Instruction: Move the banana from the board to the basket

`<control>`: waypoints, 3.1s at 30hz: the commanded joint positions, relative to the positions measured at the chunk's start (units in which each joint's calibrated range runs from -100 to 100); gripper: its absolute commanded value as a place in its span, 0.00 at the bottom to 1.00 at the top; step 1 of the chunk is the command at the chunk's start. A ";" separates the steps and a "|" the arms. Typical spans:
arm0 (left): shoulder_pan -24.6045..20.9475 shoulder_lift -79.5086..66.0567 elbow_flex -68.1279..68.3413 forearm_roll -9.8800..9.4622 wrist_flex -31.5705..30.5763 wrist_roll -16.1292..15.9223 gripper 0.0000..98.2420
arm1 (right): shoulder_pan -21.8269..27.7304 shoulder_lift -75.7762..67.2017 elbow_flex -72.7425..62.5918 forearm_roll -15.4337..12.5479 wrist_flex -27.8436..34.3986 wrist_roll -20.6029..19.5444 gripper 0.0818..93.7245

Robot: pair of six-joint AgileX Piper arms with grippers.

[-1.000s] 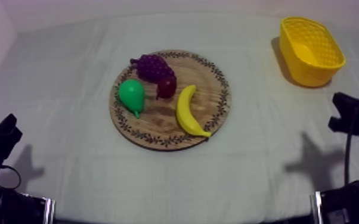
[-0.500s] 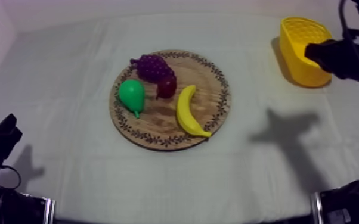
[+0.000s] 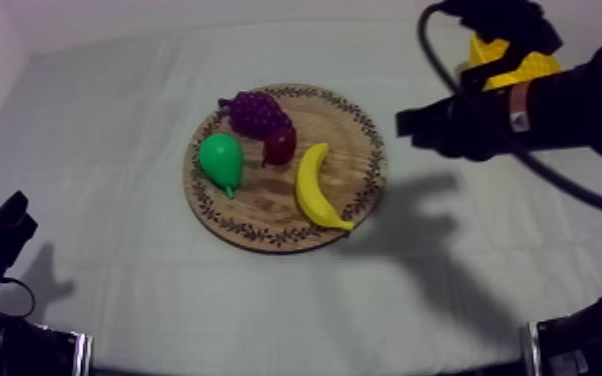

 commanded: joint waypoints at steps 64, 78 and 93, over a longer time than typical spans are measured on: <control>-0.03 -0.03 0.03 -0.01 0.02 0.01 0.00 | -3.19 35.93 -15.18 -3.82 -15.11 2.66 0.48; -0.03 -0.03 0.03 -0.01 0.02 0.02 0.00 | -2.81 50.67 -28.43 -5.03 -10.61 3.49 0.45; -0.03 -0.03 0.03 -0.01 0.02 -0.01 0.00 | -2.15 52.79 -30.77 -1.17 -9.68 0.36 0.11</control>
